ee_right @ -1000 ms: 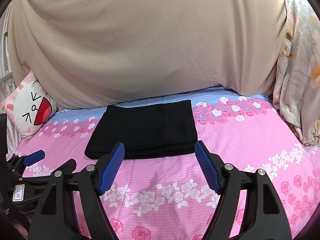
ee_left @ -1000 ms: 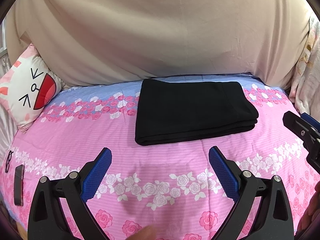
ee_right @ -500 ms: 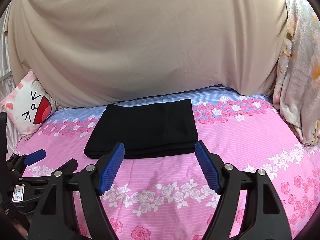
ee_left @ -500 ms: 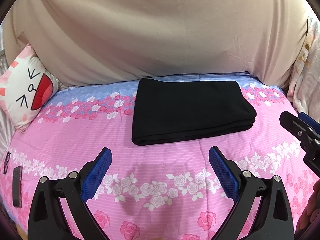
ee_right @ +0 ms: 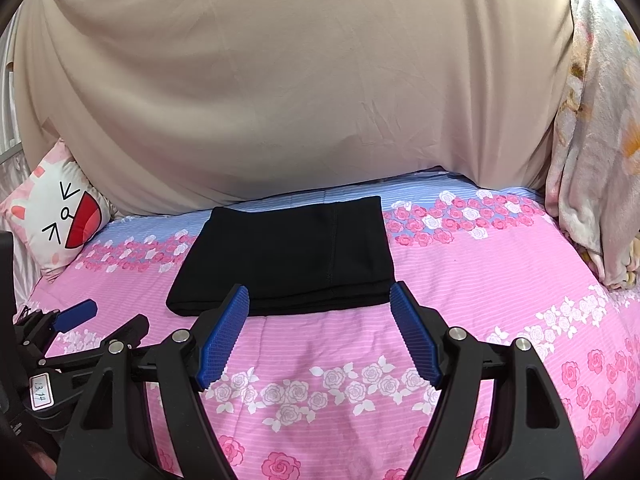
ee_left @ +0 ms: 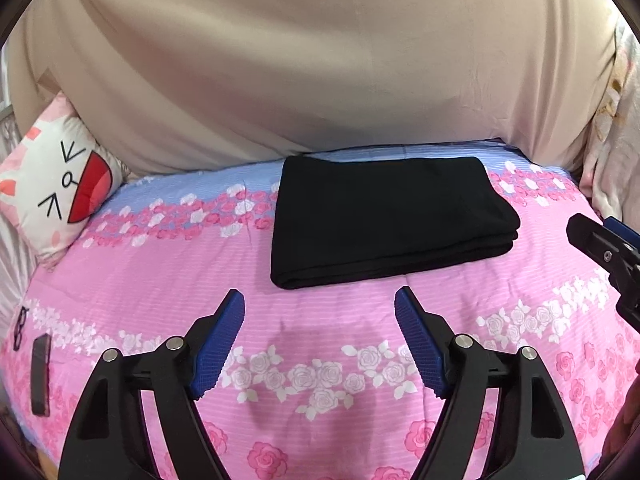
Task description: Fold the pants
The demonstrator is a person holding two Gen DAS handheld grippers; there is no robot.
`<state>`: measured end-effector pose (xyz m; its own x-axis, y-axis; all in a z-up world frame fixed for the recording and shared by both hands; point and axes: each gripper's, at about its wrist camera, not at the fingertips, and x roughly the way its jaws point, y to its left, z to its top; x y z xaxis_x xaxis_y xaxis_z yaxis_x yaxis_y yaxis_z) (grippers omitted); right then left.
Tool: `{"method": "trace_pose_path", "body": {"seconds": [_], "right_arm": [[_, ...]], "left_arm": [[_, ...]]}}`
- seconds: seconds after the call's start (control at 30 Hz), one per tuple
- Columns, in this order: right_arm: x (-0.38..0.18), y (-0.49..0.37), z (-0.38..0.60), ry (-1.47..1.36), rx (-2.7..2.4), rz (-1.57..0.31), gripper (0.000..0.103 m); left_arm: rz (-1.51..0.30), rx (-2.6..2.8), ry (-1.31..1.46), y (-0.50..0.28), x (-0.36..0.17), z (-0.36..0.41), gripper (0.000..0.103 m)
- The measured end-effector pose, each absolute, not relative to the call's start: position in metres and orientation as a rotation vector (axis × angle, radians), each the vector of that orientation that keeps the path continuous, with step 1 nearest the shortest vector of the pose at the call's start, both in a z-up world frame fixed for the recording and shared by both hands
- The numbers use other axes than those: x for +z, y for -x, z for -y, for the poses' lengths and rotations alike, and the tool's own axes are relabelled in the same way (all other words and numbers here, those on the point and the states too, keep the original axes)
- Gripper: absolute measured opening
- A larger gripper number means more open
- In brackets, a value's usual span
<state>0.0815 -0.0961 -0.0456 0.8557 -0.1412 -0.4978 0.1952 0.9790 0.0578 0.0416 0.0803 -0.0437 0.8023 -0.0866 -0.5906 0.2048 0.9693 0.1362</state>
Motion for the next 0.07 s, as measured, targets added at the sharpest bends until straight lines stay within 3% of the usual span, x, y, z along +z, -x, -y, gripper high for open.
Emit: {"method": "trace_pose_path", "body": {"seconds": [0.07], "right_arm": [[-0.046, -0.0815, 0.0958, -0.108, -0.175, -0.515, 0.071]], "left_arm": [[-0.63, -0.158, -0.193, -0.043, -0.0453, -0.0811, 0.074]]}}
